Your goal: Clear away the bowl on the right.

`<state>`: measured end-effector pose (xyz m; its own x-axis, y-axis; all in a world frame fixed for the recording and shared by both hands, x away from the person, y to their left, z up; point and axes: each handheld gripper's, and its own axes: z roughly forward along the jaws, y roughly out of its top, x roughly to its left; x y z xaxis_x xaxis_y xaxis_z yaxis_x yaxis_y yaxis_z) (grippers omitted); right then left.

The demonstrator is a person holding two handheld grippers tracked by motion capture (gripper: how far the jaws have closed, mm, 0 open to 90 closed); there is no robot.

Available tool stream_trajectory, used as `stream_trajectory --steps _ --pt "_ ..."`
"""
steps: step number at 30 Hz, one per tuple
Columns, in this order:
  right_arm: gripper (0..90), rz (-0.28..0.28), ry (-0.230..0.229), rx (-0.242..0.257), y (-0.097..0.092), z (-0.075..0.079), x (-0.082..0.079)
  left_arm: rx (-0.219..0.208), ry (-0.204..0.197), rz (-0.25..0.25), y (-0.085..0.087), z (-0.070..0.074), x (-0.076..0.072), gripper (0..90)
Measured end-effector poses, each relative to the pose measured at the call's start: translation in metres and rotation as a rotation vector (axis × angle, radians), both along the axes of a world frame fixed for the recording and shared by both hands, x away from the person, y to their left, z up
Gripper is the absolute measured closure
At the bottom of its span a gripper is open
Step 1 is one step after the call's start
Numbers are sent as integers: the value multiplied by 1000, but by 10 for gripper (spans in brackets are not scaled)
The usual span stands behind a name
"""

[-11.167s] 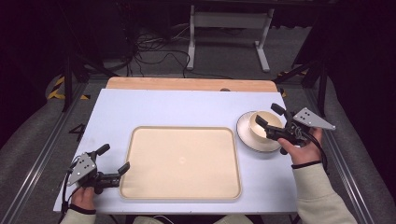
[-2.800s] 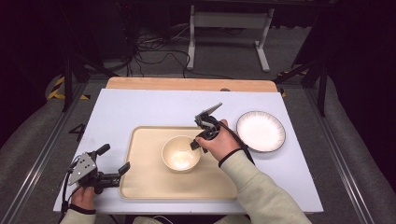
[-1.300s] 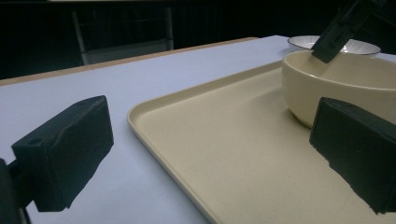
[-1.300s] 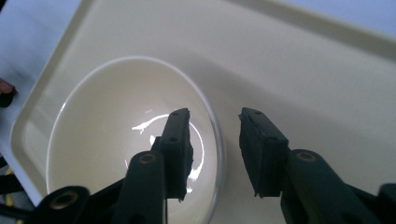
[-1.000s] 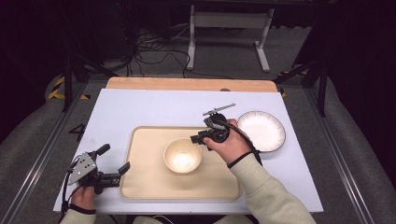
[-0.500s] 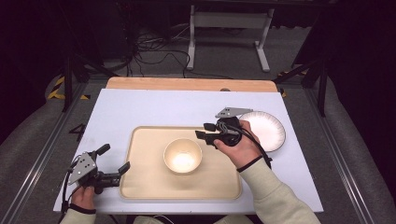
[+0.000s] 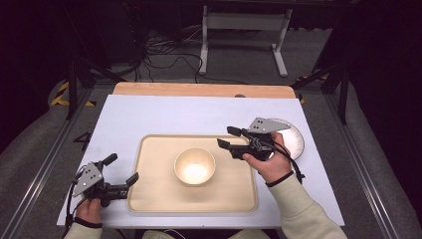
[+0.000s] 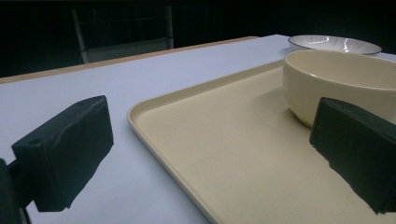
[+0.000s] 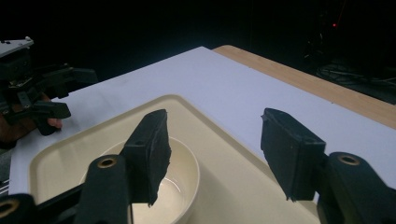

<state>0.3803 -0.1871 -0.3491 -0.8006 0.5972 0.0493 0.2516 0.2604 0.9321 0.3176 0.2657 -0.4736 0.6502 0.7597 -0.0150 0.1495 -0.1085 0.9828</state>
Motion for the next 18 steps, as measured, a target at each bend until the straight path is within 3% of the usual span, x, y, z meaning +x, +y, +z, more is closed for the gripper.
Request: stream_trajectory --steps 10,18 --pt "365 27 -81 38 -19 -1 -8 0 0 0 0 0 0 3" --pt "305 46 -198 71 -34 -6 -15 1 0 0 0 0 0 3"
